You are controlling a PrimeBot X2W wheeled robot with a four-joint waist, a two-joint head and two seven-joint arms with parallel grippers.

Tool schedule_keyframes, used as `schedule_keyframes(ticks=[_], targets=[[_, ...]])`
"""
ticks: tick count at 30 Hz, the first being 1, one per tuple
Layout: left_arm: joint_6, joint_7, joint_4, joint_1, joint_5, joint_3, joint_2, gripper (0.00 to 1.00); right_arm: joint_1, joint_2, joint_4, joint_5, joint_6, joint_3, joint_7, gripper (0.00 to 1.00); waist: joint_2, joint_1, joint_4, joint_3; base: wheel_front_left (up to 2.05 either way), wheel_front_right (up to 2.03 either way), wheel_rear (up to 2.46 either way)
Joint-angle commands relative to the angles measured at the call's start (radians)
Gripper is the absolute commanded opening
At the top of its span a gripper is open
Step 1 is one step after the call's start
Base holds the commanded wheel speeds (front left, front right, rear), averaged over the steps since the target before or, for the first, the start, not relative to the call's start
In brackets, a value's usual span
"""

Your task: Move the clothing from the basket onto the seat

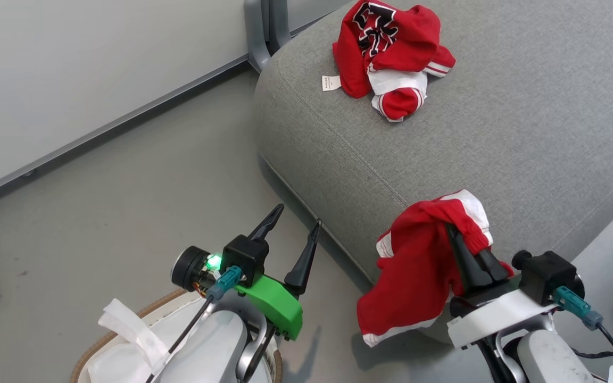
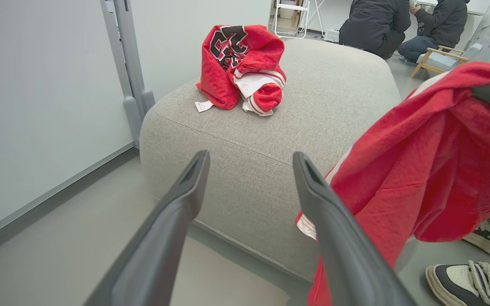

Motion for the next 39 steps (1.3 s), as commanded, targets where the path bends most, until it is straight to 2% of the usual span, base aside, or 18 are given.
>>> schedule_keyframes(ticks=[1, 4, 11, 16, 23, 26, 32, 34, 39], targets=[[-0.003, 0.0, -0.004, -0.006, -0.01, -0.003, 0.002, 1.0, 0.001, -0.01, -0.009, -0.007, -0.001, -0.01, -0.002, 0.0, -0.0001, 0.0, -0.003, 0.011, 0.02, 0.02, 0.02], [-0.001, 0.0, 0.0, -0.007, -0.004, -0.007, 0.002, 1.0, -0.052, -0.044, -0.019, -0.012, -0.001, -0.028, -0.002, 0.0, -0.0001, 0.0, -0.003, 0.035, 0.0, 0.0, 0.0], [0.006, -0.001, 0.02, -0.03, 0.062, 0.025, 0.023, 1.0, -0.335, -0.206, 0.005, -0.029, -0.001, -0.038, -0.002, 0.0, -0.0001, 0.0, 0.0, 0.145, 0.0, 0.0, 0.0], [0.01, -0.001, 0.004, -0.043, 0.088, 0.05, 0.049, 1.0, -0.555, -0.289, 0.06, -0.033, -0.001, -0.059, -0.002, 0.0, -0.0001, 0.0, 0.003, 0.223, 0.0, 0.0, 0.0], [-0.004, -0.001, -0.01, -0.094, 0.122, 0.044, 0.062, 1.0, -0.817, -0.414, 0.202, -0.084, -0.001, -0.153, -0.002, 0.0, -0.0001, 0.0, 0.084, 0.341, 0.0, 0.0, 0.0], [-0.011, -0.001, -0.018, -0.12, 0.127, 0.044, 0.065, 1.0, -0.896, -0.435, 0.291, -0.09, -0.001, -0.204, -0.002, 0.0, -0.0001, 0.0, 0.121, 0.389, 0.0, 0.0, 0.0], [-0.016, -0.001, -0.027, -0.159, 0.136, 0.043, 0.064, 1.0, -1.018, -0.499, 0.428, -0.178, -0.001, -0.227, -0.002, 0.0, -0.0001, 0.0, 0.194, 0.478, 0.0, 0.0, 0.0], [-0.016, -0.001, -0.035, -0.173, 0.139, 0.048, 0.062, 1.0, -1.045, -0.505, 0.462, -0.199, -0.001, -0.246, -0.002, 0.0, -0.0001, 0.0, 0.218, 0.507, 0.0, 0.0, 0.0], [-0.013, -0.001, -0.066, -0.192, 0.147, 0.062, 0.054, 1.0, -1.048, -0.47, 0.551, -0.252, -0.001, -0.314, -0.002, 0.0, -0.0001, 0.0, 0.265, 0.565, 0.0, 0.0, 0.0]])
